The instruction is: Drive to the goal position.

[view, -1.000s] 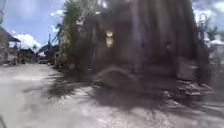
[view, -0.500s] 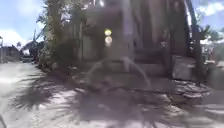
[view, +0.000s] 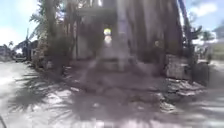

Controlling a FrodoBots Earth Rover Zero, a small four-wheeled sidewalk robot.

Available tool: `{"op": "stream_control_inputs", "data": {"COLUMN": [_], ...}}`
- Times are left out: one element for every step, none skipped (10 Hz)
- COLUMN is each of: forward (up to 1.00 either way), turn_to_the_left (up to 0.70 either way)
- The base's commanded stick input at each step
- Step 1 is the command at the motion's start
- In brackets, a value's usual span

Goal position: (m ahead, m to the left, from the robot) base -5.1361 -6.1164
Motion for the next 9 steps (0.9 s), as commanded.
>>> {"op": "stream_control_inputs", "data": {"forward": [-1.00,-1.00,-1.00,-1.00,-1.00,-1.00,-1.00,-0.93,-0.34], "turn_to_the_left": [0.40,0.40,0.40,0.40,0.40,0.40,0.40,0.37,0.15]}}
